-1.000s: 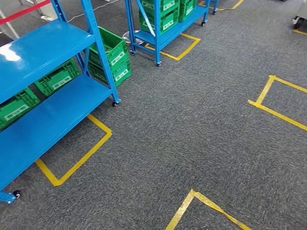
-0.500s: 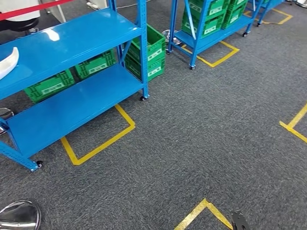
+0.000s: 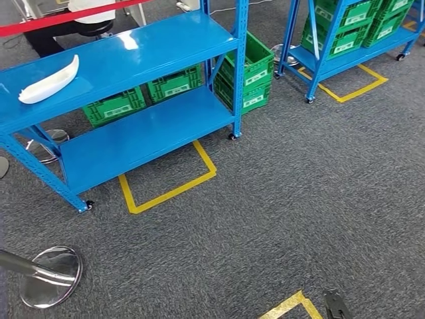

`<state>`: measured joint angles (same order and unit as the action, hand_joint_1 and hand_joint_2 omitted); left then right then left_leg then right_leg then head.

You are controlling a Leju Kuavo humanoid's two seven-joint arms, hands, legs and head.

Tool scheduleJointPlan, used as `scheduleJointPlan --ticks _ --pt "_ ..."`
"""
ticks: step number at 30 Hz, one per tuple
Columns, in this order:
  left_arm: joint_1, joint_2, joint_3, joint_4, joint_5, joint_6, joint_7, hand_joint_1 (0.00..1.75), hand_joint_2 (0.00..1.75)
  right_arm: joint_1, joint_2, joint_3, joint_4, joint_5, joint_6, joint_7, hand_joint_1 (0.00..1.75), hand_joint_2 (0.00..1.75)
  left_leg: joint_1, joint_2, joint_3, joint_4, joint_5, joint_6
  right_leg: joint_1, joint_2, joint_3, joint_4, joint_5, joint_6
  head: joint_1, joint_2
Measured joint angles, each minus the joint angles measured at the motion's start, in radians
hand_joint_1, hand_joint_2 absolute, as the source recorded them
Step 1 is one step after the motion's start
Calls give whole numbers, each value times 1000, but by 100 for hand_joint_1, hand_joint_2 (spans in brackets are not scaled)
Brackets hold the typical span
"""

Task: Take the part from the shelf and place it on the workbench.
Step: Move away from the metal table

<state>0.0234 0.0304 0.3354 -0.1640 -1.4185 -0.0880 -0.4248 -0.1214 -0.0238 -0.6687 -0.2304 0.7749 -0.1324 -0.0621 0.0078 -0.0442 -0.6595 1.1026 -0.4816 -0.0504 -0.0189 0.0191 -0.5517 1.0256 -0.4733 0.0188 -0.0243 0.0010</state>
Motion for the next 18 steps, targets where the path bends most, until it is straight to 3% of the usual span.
scheduleJointPlan --ticks 2,3,4,5,7,9,11,12,14,16,18 --pt "-6 -2 -2 0 2 1 0 0 0 2 2 0 0 5 -10 0 0 0 0 21 -49 116 -55 0 5 -32 -3 0 1 -4 -3 0" --pt "-6 -3 -2 0 4 2 0 0 0 2 4 0 0 7 -15 0 0 0 0 26 -58 145 -61 2 7 -46 -4 0 1 -6 -3 0" --pt "-5 -4 -2 0 7 2 0 0 0 1 7 0 0 9 -19 1 0 0 -1 30 -50 140 -48 5 9 -60 -4 0 1 -6 -3 0" --pt "-3 -5 -2 0 9 2 0 0 0 -1 11 0 0 11 -23 1 0 0 -3 37 -26 103 -22 9 11 -73 -3 0 1 -6 -3 0" --pt "-2 -6 -2 0 11 5 0 0 0 -5 20 0 0 15 -29 0 0 0 -13 81 45 -18 30 23 16 -96 -1 2 -1 -4 -3 0" --pt "-6 -7 -2 0 13 8 0 0 0 -8 29 0 0 21 -37 0 0 0 -24 116 82 -95 45 35 23 -119 -1 4 -4 2 -4 0" --pt "-4 -8 -2 0 14 9 -1 0 0 -15 38 1 0 28 -43 0 0 0 -24 102 82 -109 44 43 27 -142 1 2 -5 9 -4 0" --pt "0 -9 -2 0 14 9 -1 0 0 -19 43 3 0 31 -44 1 0 0 -22 91 83 -112 47 47 26 -139 2 4 -9 14 -3 0" --pt "2 -10 -2 0 15 9 -1 0 0 -25 51 5 -1 37 -47 2 0 0 -16 68 84 -117 53 56 22 -91 -16 54 -45 24 0 0" --pt "0 -11 -2 0 17 9 -1 0 0 -25 55 6 -1 45 -49 4 0 0 -12 42 82 -118 57 62 19 -38 -72 180 -109 30 5 0" --pt "0 -11 -2 0 18 8 -1 0 0 -25 58 12 -1 55 -50 4 0 0 -12 13 80 -117 59 63 18 -25 -120 279 -140 32 6 0"
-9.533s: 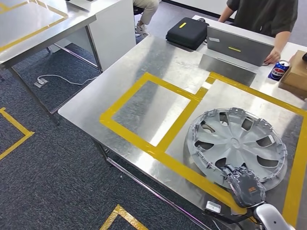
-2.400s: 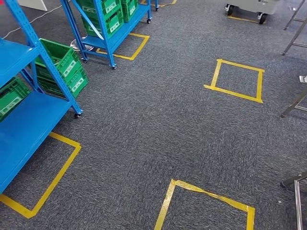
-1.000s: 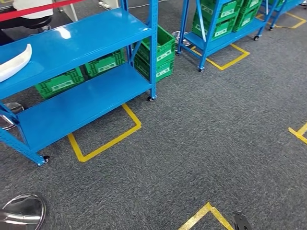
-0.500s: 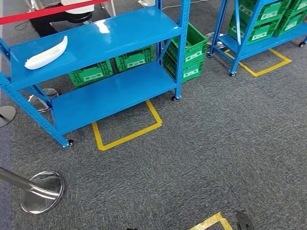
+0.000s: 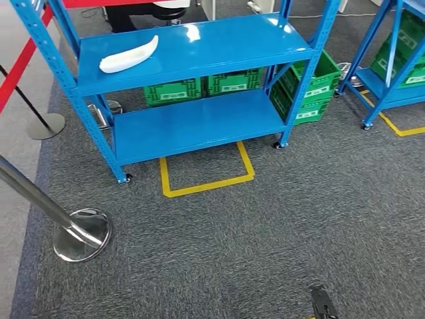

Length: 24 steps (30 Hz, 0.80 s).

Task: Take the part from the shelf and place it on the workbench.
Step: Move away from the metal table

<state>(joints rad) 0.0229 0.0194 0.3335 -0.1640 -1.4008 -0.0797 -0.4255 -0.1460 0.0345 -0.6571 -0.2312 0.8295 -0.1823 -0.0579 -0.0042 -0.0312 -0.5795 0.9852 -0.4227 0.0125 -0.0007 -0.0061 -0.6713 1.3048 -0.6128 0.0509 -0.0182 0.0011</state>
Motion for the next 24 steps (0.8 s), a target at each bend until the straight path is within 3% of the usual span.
scheduleJointPlan --ticks 1,2,3,5,7,9,11,13,15,16,18,19,21,22,24 --pt "1 0 0 0 0 -1 0 0 0 0 2 4 0 4 0 0 0 0 0 -14 0 0 1 -1 0 2 -1 0 13 0 0 0" --pt "2 0 0 0 0 -2 1 0 0 -1 4 8 0 8 0 0 0 0 1 -29 1 1 2 -3 -2 6 16 -39 43 -1 0 0" --pt "2 -1 0 0 1 -2 1 0 0 -3 6 12 0 11 0 0 0 0 2 -44 1 2 3 -5 -4 19 48 -105 81 -1 0 0" --pt "0 0 1 0 6 -6 4 0 0 -7 9 17 0 16 0 0 0 0 2 -71 -5 8 6 -14 -13 68 107 -230 125 -2 0 0" --pt "1 3 2 0 12 -10 8 0 0 -10 15 23 0 24 -1 4 0 0 3 -94 -15 9 12 -27 -15 92 125 -271 126 -9 -1 0" --pt "6 4 3 0 18 -14 12 0 0 -12 26 32 -1 35 -3 10 0 0 7 -107 -23 7 18 -39 -14 70 127 -274 131 -22 -1 0" --pt "10 4 9 0 29 -17 17 0 0 -16 39 43 -3 53 -5 20 0 0 5 -66 -44 44 -8 -50 -16 46 127 -279 137 -37 -8 0" --pt "9 6 21 0 46 -18 20 0 0 -21 51 58 -5 76 -11 41 0 0 3 -5 -100 157 -70 -59 -14 19 127 -282 138 -45 -16 0" --pt "9 4 33 0 59 -17 21 0 0 -31 70 76 -5 96 -21 67 0 0 5 16 -156 270 -110 -64 -11 -11 126 -282 137 -48 -17 0" --pt "11 2 38 0 62 -16 21 0 0 -39 80 84 -5 103 -26 79 0 0 5 19 -162 284 -104 -64 -10 -25 126 -282 135 -49 -17 0" --pt "15 -1 46 0 66 -12 27 0 0 -58 100 100 -5 114 -34 93 0 0 4 34 -119 206 -49 -59 -9 -50 130 -282 133 -47 -17 0" --pt "16 -2 49 0 68 -10 33 0 0 -66 108 106 -5 117 -38 99 0 0 0 62 -82 140 -18 -55 -8 -62 132 -282 130 -44 -17 0" --pt "12 -8 54 0 66 -2 50 0 0 -80 124 117 -5 121 -46 112 0 0 -9 108 -28 36 9 -41 0 -86 136 -280 122 -36 -18 0" --pt "11 -12 55 0 64 2 58 0 0 -86 131 121 -5 122 -50 119 0 0 -12 117 -20 15 8 -34 4 -98 137 -280 118 -31 -17 0" --pt "13 -24 57 0 59 8 71 0 0 -97 145 129 -5 119 -57 132 0 0 -10 93 -19 5 2 -22 6 -119 144 -285 109 -20 -15 0"
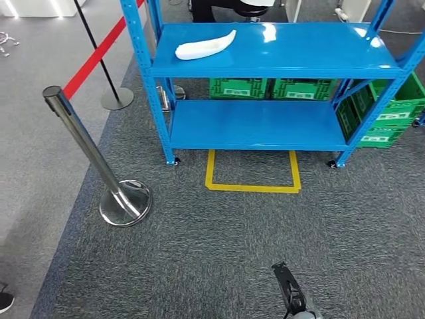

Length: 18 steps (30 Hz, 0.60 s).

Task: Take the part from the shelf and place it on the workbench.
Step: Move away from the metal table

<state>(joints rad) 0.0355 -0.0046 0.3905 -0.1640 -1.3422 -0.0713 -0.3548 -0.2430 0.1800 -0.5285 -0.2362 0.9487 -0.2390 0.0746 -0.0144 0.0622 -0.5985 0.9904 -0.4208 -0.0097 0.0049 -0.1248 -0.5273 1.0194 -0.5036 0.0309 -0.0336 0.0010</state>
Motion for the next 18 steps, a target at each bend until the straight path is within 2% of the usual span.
scheduleJointPlan --ticks 1,2,3,4,5,6,7,8,9,10,11,12,13,16,17,18 --pt "4 -5 0 0 -4 1 3 0 0 -6 5 3 0 -4 -1 1 0 0 3 -12 4 -4 -3 6 -2 11 0 7 -7 6 2 0" --pt "6 -9 0 0 -7 2 5 0 0 -10 8 5 0 -10 2 -1 0 0 5 -22 10 -8 -6 12 -3 33 -8 31 -20 10 4 0" --pt "7 -12 0 0 -11 2 6 0 0 -13 10 6 0 -17 8 -6 0 0 8 -32 16 -11 -10 18 -5 64 -33 81 -41 13 7 0" --pt "6 -13 0 0 -13 2 6 0 0 -13 9 5 0 -26 15 -12 0 0 8 -41 22 -11 -16 23 -6 94 -69 150 -65 14 11 0" --pt "5 -14 0 0 -15 1 7 0 0 -10 9 5 0 -35 24 -17 0 0 8 -51 28 -11 -21 27 -6 111 -113 222 -86 14 12 0" --pt "4 -14 0 0 -16 1 7 0 0 -6 8 5 0 -43 31 -22 0 0 8 -60 36 -11 -28 29 -6 119 -152 279 -94 15 13 0" --pt "6 -14 0 0 -19 0 7 0 0 -2 7 4 0 -50 36 -26 0 0 8 -69 48 -11 -36 29 -6 122 -177 300 -78 16 13 0" --pt "8 -14 0 0 -21 -1 7 0 0 0 6 4 0 -55 40 -30 0 0 8 -75 63 -11 -45 27 -6 123 -184 281 -40 17 13 0" --pt "10 -14 1 0 -23 -2 7 0 0 1 5 3 0 -59 44 -33 0 0 8 -80 80 -10 -56 24 -8 123 -174 225 14 18 13 0" --pt "12 -13 1 0 -25 -3 7 0 0 2 4 3 0 -64 46 -35 0 0 9 -84 96 -11 -69 20 -10 123 -155 161 64 19 14 0" --pt "13 -12 1 0 -27 -3 7 0 0 3 3 2 1 -68 47 -35 0 0 8 -87 107 -9 -82 16 -11 125 -132 101 93 21 15 0" --pt "12 -11 1 0 -28 -4 7 0 0 3 2 1 1 -73 48 -35 0 0 7 -89 113 -7 -92 11 -11 127 -115 60 100 18 15 0" --pt "12 -10 1 0 -28 -5 8 0 0 4 1 -1 2 -78 49 -34 0 0 6 -91 114 -6 -100 7 -10 129 -105 43 89 13 14 0" --pt "6 -10 0 -1 -30 -5 8 0 0 6 -2 -7 0 -85 50 -33 0 0 7 -89 127 -8 -121 -7 -10 135 -82 29 51 -12 6 0" --pt "3 -10 0 -1 -30 -5 8 0 0 5 -3 -9 -2 -87 50 -34 0 0 8 -85 123 13 -127 -14 -12 137 -67 25 40 -19 2 0" --pt "1 -10 0 -2 -31 -5 7 0 0 4 -3 -11 -3 -89 50 -35 0 0 9 -81 100 58 -137 -21 -15 138 -48 20 29 -25 -1 0"
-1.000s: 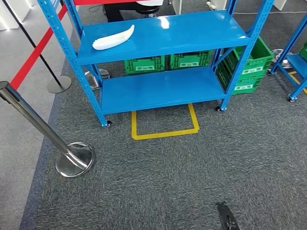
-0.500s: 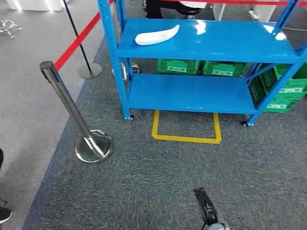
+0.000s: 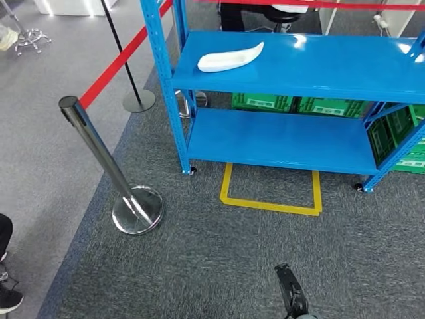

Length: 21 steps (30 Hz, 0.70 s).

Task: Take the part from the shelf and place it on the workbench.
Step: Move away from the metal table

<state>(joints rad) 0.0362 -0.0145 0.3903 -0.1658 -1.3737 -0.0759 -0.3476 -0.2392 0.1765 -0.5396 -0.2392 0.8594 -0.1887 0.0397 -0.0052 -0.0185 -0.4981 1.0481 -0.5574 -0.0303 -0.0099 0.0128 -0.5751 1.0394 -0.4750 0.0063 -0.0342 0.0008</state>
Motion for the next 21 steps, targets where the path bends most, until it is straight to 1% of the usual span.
scheduleJointPlan --ticks 1,2,3,4,5,6,7,8,9,10,11,12,13,14,15,16,17,18,19,20,21 --pt "-1 0 0 0 -2 0 0 0 0 0 -1 -2 -1 -4 0 -1 0 0 2 4 -43 68 -10 -7 -1 1 18 -5 -13 -3 -3 0" --pt "-2 0 0 0 -6 -1 0 0 0 1 -3 -5 -1 -10 -1 -1 0 0 5 6 -103 145 -20 -13 -2 2 37 -11 -26 -5 -5 0" --pt "0 0 0 0 -10 -2 0 0 0 4 -4 -8 -1 -17 -2 -1 0 0 8 7 -163 208 -19 -18 -4 6 57 -15 -39 -4 -4 0" --pt "3 0 0 0 -14 -3 0 0 0 9 -6 -12 -1 -25 -4 -1 0 0 10 7 -211 242 2 -22 -7 13 80 -21 -54 -2 -4 0" --pt "7 -1 0 0 -17 -4 0 0 0 14 -8 -17 -1 -35 -8 -1 0 0 12 7 -241 237 47 -23 -10 21 106 -26 -69 1 -4 0" --pt "10 -1 0 0 -19 -5 0 0 0 17 -10 -24 -1 -48 -14 -3 0 0 14 6 -249 191 113 -24 -14 31 134 -33 -84 4 -4 0" --pt "14 0 -1 0 -22 -5 2 0 0 20 -11 -32 -1 -64 -21 -6 0 0 14 -2 -244 118 189 -22 -18 42 162 -43 -99 9 -4 0" --pt "17 0 -1 1 -25 -5 5 0 0 22 -12 -42 0 -80 -27 -10 0 0 14 -14 -232 56 245 -20 -21 52 186 -53 -112 14 -5 0" --pt "20 2 -1 2 -28 -5 9 0 0 22 -13 -52 0 -94 -33 -14 0 0 13 -25 -218 6 276 -13 -24 63 206 -66 -123 21 -7 0" --pt "20 3 -1 3 -30 -5 13 0 0 23 -13 -61 0 -105 -36 -17 0 0 11 -33 -205 -21 281 -5 -27 73 222 -83 -130 29 -7 0" --pt "18 5 -1 4 -31 -5 16 0 0 25 -13 -69 0 -111 -38 -18 0 0 9 -33 -192 -28 263 6 -29 79 233 -95 -128 38 -8 0" --pt "15 6 -1 4 -32 -4 18 0 0 26 -13 -75 0 -115 -39 -19 0 0 7 -25 -175 -47 243 19 -31 85 238 -96 -116 47 -9 0" --pt "12 6 -1 4 -32 -4 19 0 0 27 -14 -81 0 -116 -39 -20 0 0 8 -15 -156 -67 225 27 -30 81 231 -78 -100 54 -8 0" --pt "9 6 -1 4 -32 -4 19 0 0 28 -15 -85 0 -117 -40 -21 0 0 10 -6 -135 -88 210 33 -27 67 207 -31 -81 57 -6 0" --pt "8 5 -1 4 -32 -3 19 0 0 27 -17 -89 0 -117 -41 -23 0 0 12 2 -115 -105 196 36 -23 48 169 33 -74 57 -2 0" --pt "8 4 -1 4 -32 -3 19 0 0 26 -19 -93 0 -117 -41 -23 0 0 14 8 -97 -114 184 36 -18 27 124 100 -86 54 2 0" --pt "10 3 -1 4 -32 -3 19 0 0 27 -20 -96 0 -117 -41 -24 0 0 13 14 -80 -118 171 36 -13 10 80 158 -114 51 5 0" --pt "12 2 -1 4 -32 -3 20 0 0 29 -21 -100 0 -118 -41 -24 0 0 12 21 -63 -119 157 35 -8 3 41 195 -153 49 6 0" --pt "14 1 -1 4 -32 -4 20 0 0 32 -22 -103 0 -118 -41 -24 0 0 12 28 -45 -119 144 35 -4 0 12 210 -186 49 6 0" --pt "15 1 -1 4 -32 -4 20 0 0 34 -23 -106 0 -119 -41 -24 0 0 11 35 -26 -119 130 35 -1 -2 -10 202 -198 48 7 0" --pt "15 0 -1 4 -32 -3 21 0 0 36 -24 -108 0 -121 -41 -24 0 0 10 43 -7 -119 117 34 1 -5 -21 172 -180 48 8 0"
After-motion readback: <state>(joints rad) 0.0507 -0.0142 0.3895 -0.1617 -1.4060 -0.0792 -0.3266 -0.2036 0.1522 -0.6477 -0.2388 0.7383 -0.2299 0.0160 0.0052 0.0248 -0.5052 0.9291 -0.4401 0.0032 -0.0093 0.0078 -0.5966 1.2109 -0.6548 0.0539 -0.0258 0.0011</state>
